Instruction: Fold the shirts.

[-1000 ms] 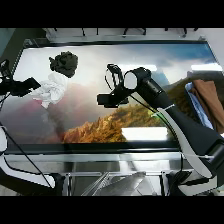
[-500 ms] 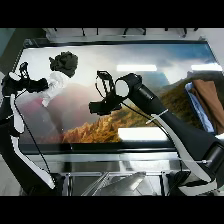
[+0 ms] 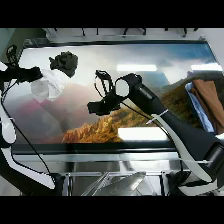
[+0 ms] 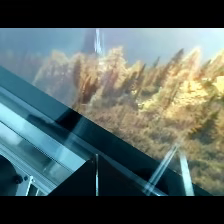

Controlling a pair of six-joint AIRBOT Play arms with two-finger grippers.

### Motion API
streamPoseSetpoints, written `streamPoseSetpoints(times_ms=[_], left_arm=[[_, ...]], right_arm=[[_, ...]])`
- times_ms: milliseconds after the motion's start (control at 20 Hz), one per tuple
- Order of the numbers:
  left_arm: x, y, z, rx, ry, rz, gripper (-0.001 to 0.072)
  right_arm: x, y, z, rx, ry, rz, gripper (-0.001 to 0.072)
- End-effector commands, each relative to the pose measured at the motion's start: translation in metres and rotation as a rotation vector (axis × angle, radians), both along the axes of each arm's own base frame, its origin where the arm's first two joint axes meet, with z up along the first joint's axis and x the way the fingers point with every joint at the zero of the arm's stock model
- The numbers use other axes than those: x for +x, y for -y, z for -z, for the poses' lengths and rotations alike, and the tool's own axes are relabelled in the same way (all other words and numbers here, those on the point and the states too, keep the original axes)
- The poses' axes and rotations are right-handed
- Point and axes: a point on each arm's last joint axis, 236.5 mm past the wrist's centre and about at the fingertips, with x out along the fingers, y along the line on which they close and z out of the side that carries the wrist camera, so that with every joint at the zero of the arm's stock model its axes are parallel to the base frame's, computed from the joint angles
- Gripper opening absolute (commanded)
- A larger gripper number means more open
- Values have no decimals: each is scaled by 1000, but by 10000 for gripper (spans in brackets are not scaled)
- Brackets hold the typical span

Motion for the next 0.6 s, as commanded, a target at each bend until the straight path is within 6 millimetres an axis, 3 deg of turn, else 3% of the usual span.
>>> streamPoseSetpoints(times_ms=[0, 100, 250, 400, 550], left_arm=[[-38, 44, -48, -4, 24, 62, 16], [-65, 83, -59, -13, 12, 122, 16], [-105, 150, -62, -39, -12, 218, 16], [-146, 221, -51, -56, -34, 344, 15], [-187, 293, -26, -82, -77, 459, 16]], right_arm=[[-6, 31, -5, -66, -8, -53, 23], [-3, 71, -11, -187, 35, -55, 23], [19, 132, -35, -344, 172, 27, 22], [33, 172, -65, -344, 245, 104, 22], [38, 219, -80, -365, 240, 177, 22]])
